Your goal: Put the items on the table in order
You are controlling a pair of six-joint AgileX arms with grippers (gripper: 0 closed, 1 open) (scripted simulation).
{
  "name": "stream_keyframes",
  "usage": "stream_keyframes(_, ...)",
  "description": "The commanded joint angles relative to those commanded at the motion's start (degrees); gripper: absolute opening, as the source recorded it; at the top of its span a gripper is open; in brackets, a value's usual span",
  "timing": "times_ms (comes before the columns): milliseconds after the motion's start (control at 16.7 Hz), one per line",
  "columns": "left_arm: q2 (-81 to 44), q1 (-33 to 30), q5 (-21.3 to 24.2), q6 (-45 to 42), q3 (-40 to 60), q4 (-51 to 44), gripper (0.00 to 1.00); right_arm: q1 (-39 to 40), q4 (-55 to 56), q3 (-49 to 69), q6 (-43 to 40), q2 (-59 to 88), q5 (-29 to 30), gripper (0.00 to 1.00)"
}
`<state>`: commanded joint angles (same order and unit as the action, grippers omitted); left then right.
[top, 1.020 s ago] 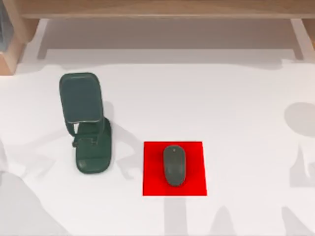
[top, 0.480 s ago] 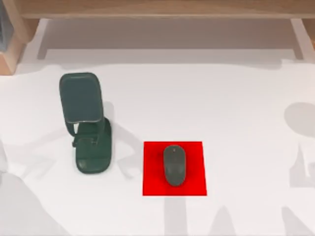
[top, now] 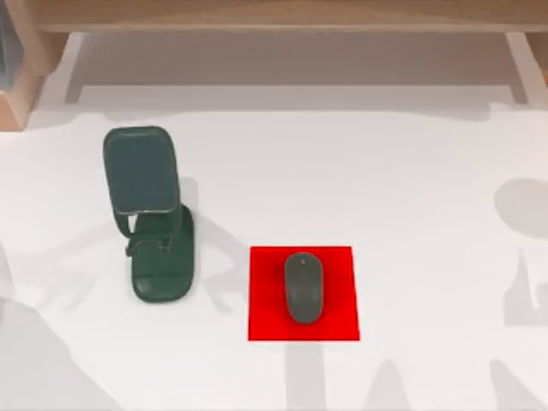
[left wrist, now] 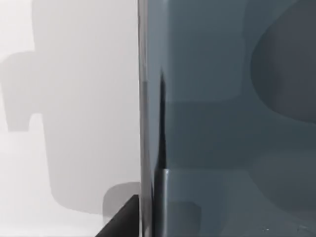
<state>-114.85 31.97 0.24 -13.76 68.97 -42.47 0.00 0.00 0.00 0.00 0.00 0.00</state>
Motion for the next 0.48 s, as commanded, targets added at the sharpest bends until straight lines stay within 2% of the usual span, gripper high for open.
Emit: stream_keyframes(480, 0.00, 0.00, 0.00, 0.00, 0.00, 0.00, 0.00, 0.00, 0.00, 0.00, 0.00, 0.00, 0.00, 1.00)
